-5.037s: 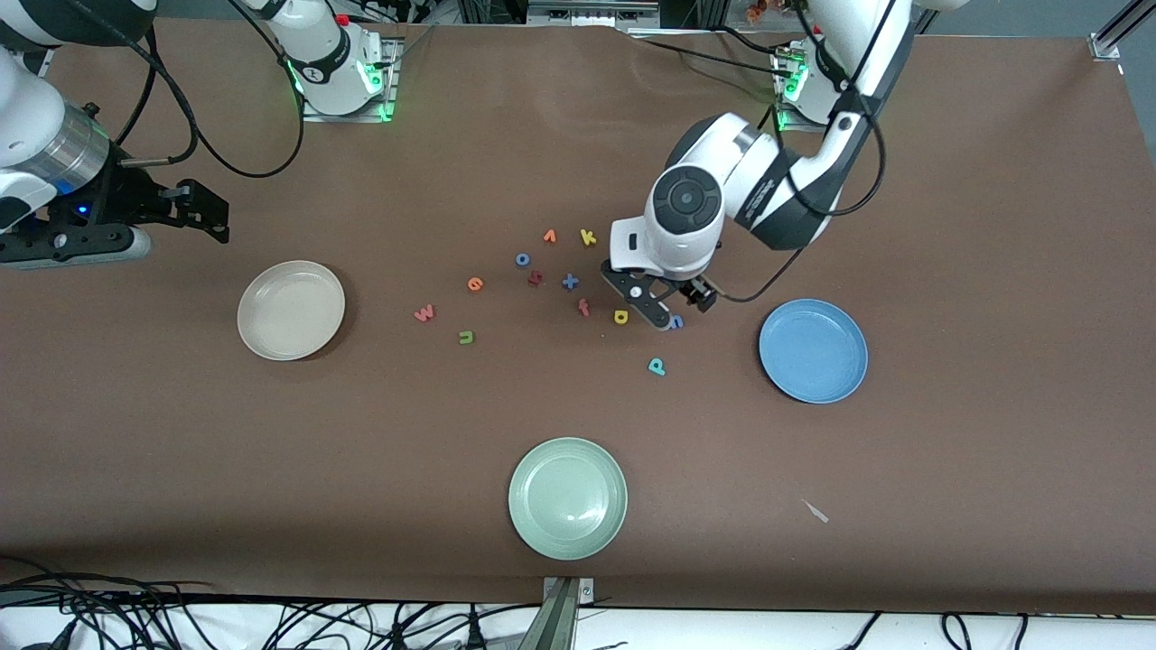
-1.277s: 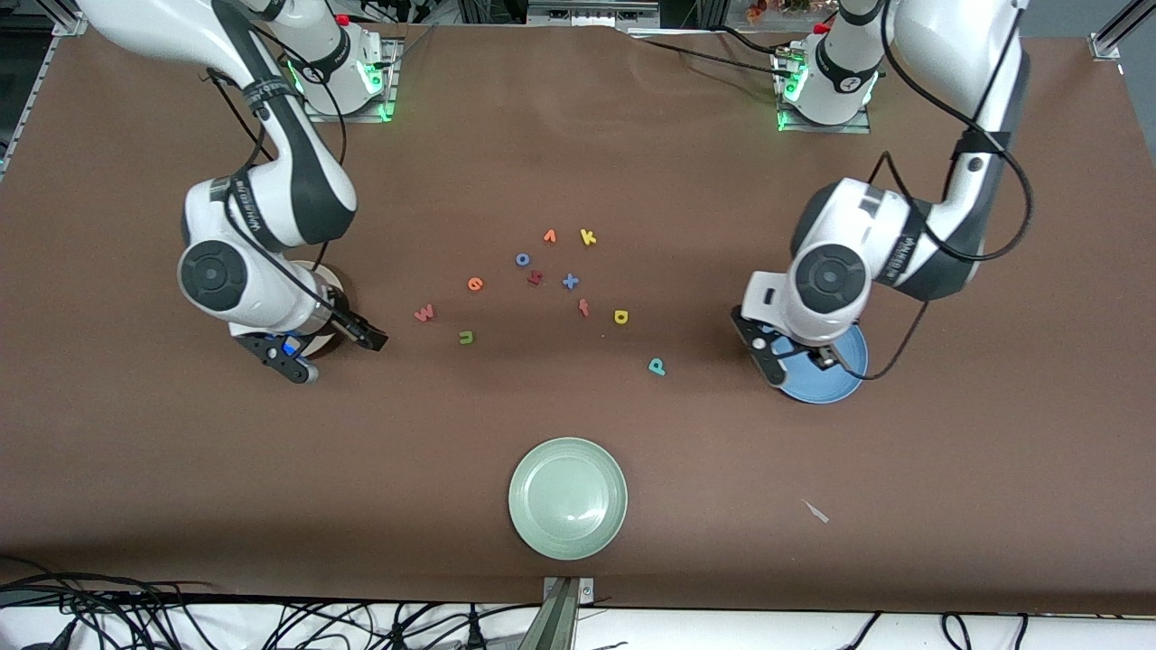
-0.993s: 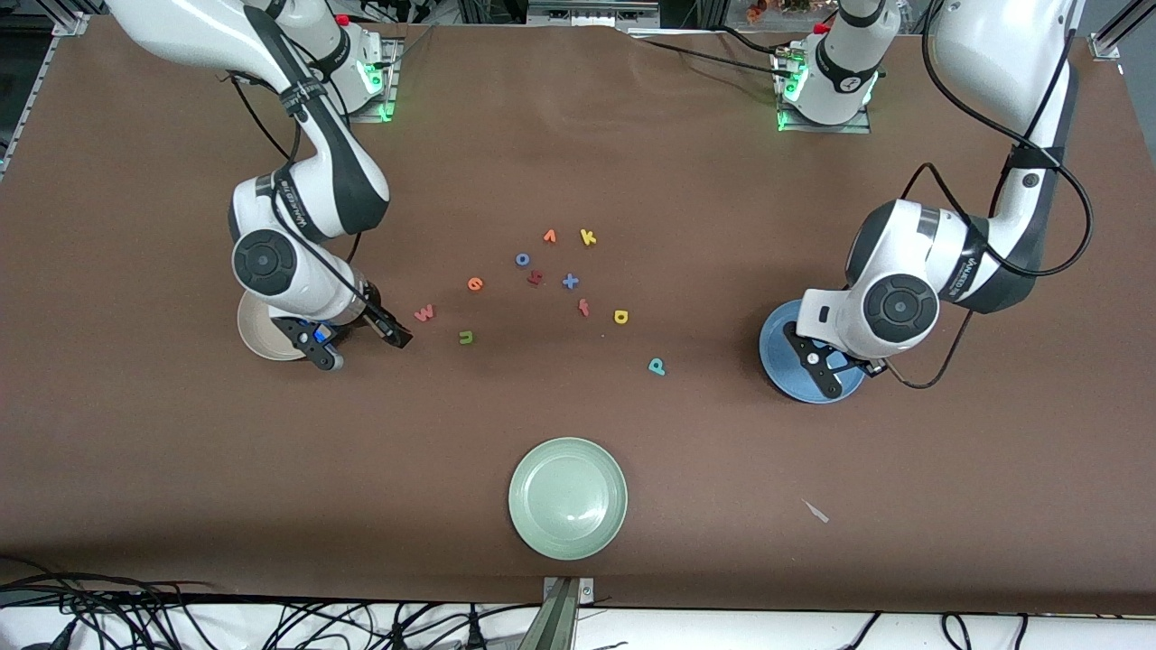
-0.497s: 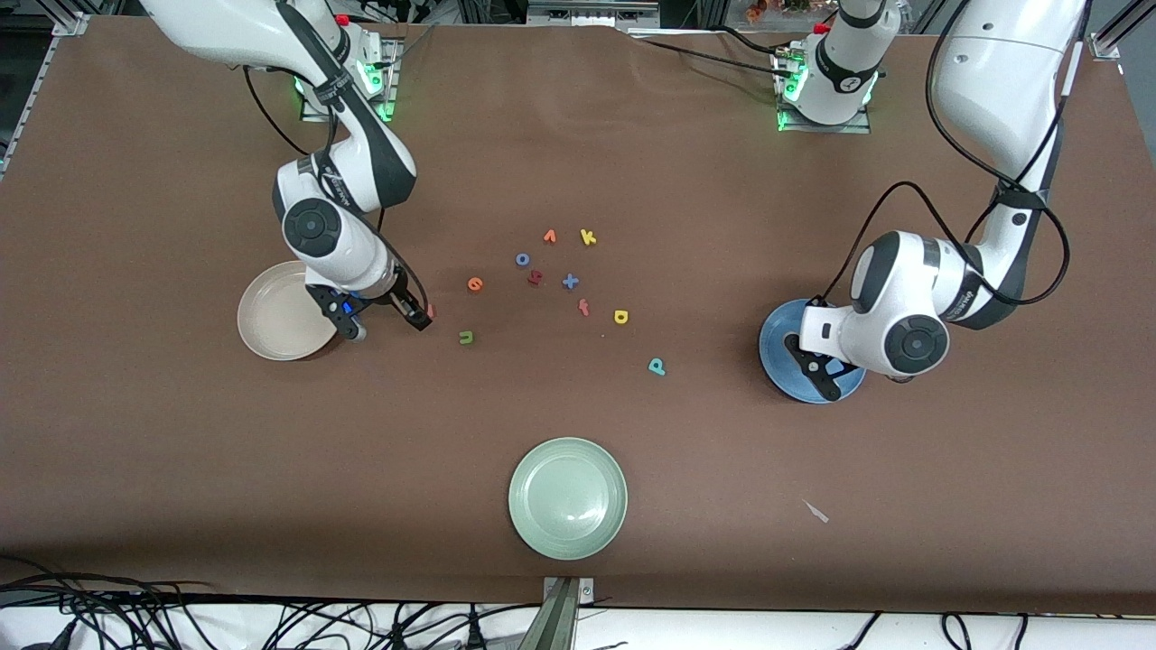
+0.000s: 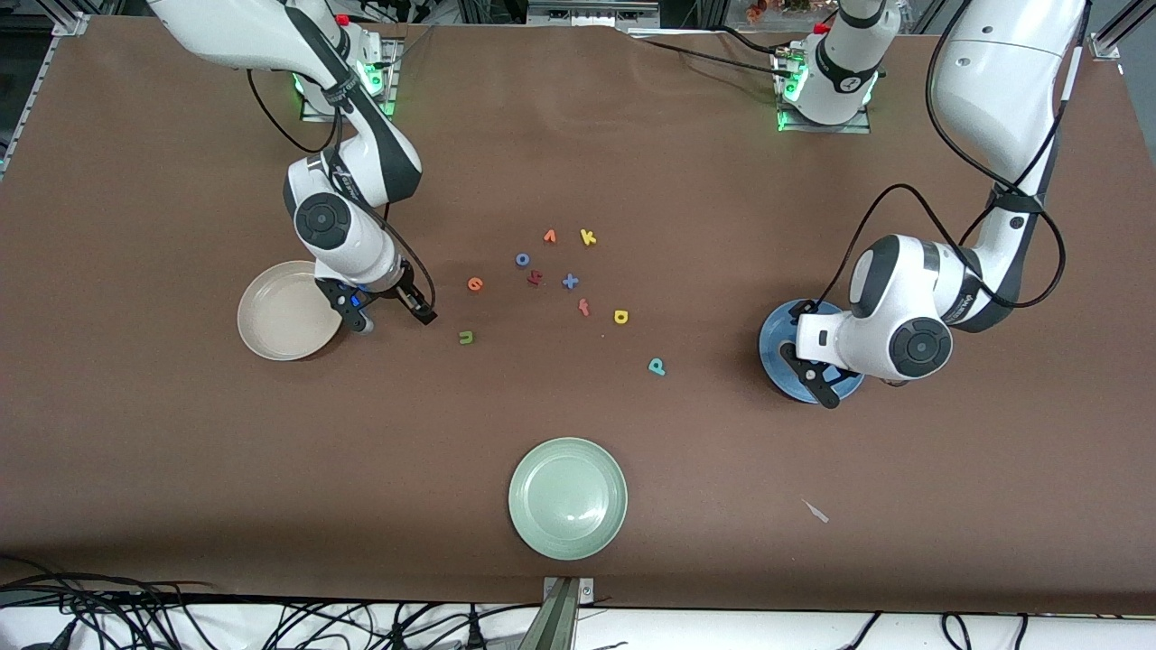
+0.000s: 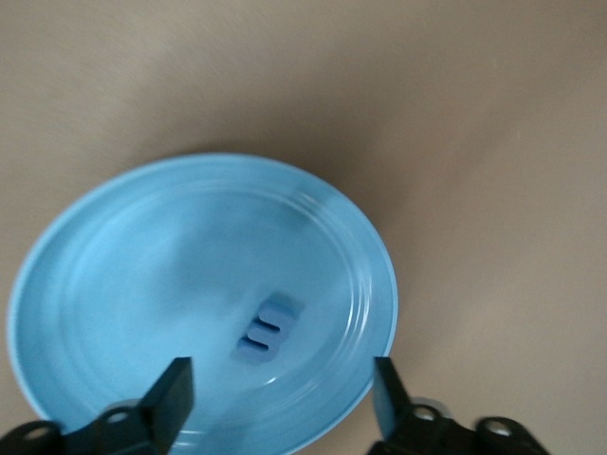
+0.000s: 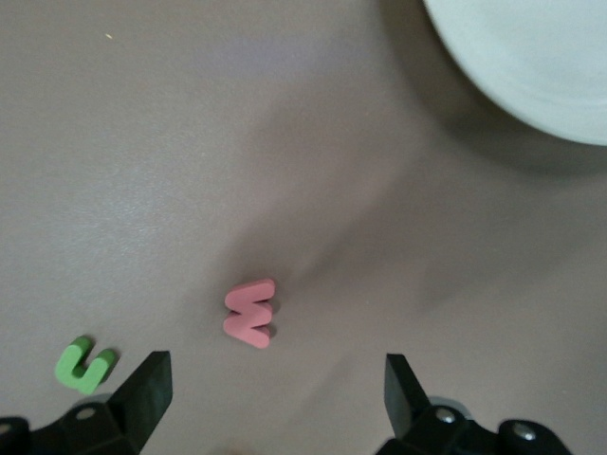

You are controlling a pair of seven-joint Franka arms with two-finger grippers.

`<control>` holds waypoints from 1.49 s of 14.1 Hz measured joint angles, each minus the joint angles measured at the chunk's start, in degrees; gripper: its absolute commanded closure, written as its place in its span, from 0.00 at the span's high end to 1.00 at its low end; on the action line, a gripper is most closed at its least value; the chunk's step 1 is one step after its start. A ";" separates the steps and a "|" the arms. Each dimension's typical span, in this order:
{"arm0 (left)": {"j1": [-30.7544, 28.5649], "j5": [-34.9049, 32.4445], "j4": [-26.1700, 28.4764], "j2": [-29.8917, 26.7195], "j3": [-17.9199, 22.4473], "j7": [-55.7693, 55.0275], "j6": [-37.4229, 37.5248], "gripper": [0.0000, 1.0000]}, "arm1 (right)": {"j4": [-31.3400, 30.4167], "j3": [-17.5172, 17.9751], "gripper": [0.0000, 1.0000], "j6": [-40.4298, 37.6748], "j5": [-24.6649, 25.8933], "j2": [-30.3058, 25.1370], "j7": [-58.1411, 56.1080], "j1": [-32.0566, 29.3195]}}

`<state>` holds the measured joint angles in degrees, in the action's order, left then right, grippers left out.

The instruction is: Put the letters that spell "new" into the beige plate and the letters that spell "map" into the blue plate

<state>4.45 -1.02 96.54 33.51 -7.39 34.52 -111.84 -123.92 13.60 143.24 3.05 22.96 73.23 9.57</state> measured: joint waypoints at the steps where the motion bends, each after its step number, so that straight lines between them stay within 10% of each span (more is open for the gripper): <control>1: 0.92 0.06 -0.78 0.00 -0.18 -3.61 0.00 1.00 | 0.00 -0.06 0.99 0.63 0.01 0.73 0.00 0.00; 9: 9.71 7.94 -9.94 5.51 0.13 -37.56 -3.14 1.00 | 0.02 -0.30 0.92 3.32 0.08 3.70 0.00 -0.03; 16: 15.38 9.12 -16.16 12.46 0.00 -64.23 -10.44 0.99 | 0.43 -0.65 0.53 4.65 1.74 4.96 0.00 -0.22; 21: 17.94 9.12 -17.16 15.35 0.60 -72.65 -10.46 0.79 | 1.10 -0.63 0.28 4.95 1.80 4.94 0.00 -0.22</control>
<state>22.39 8.09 79.38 48.87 -6.79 -38.13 -122.30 -122.82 12.97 148.19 4.84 27.89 73.23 9.36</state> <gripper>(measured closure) 0.101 0.608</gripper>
